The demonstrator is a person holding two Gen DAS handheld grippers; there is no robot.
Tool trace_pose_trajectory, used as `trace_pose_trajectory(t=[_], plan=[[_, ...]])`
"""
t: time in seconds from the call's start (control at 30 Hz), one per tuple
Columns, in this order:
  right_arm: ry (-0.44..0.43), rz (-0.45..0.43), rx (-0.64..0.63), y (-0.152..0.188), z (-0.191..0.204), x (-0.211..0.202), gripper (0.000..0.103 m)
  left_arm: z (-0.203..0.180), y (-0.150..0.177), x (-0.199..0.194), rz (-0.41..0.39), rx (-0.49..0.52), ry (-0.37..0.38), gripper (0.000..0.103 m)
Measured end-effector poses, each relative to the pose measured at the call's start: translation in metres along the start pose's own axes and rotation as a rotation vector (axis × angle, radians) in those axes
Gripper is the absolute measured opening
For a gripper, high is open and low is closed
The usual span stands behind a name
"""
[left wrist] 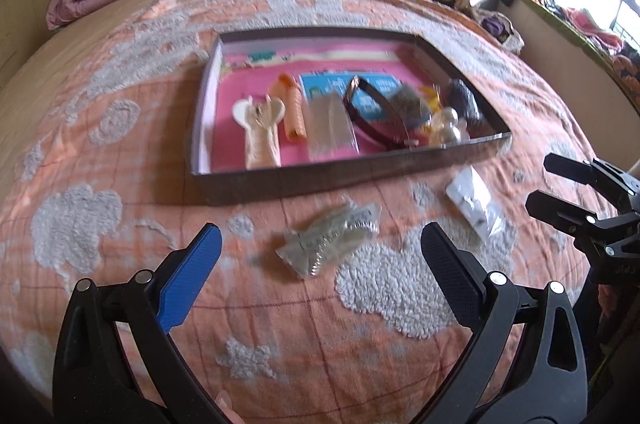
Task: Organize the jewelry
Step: 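Withdraw both tools from the box toward the last items, then grasp the bagged hairpins with the left tool while the right tool grasps the white stud card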
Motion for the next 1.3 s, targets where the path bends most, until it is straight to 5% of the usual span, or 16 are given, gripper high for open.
trace_pose_trajectory(t=[0.37,0.63,0.73,0.8,0.87,1.0,1.3], plan=[[0.022,0.079,-0.029,0.015,-0.005,0.038,0.086,-0.005,0.010,0.034,0.073,0.031,0.010,0.093],[0.067,0.095,-0.078,0.019,-0.004,0.065,0.074,-0.008,0.009,0.047,0.073,0.036,-0.004,0.093],[0.086,0.094,-0.141,0.021,0.004,0.072,0.063,-0.008,0.008,0.050,0.071,0.032,-0.004,0.093],[0.072,0.082,-0.173,0.022,0.010,0.072,0.042,-0.008,0.007,0.052,0.064,0.029,-0.009,0.093],[0.068,0.081,-0.182,0.022,0.013,0.072,0.039,-0.009,0.007,0.055,0.057,0.032,-0.024,0.087],[0.018,0.065,-0.130,0.021,0.010,0.061,0.038,-0.007,0.004,0.052,0.040,0.024,-0.023,0.055],[-0.030,-0.004,-0.083,0.013,0.014,0.021,0.037,-0.003,0.006,0.027,0.022,-0.007,0.022,0.049]])
Point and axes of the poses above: each gripper's, at about its wrist camera, not at the fingertips, and x roughly the way its jaws point, z to its left, y to its underside, the point moved 1 cm from there along x, roughly the way its jaws point, and after that the axes turned 8 degrees about -y, right-handed, at the moved point
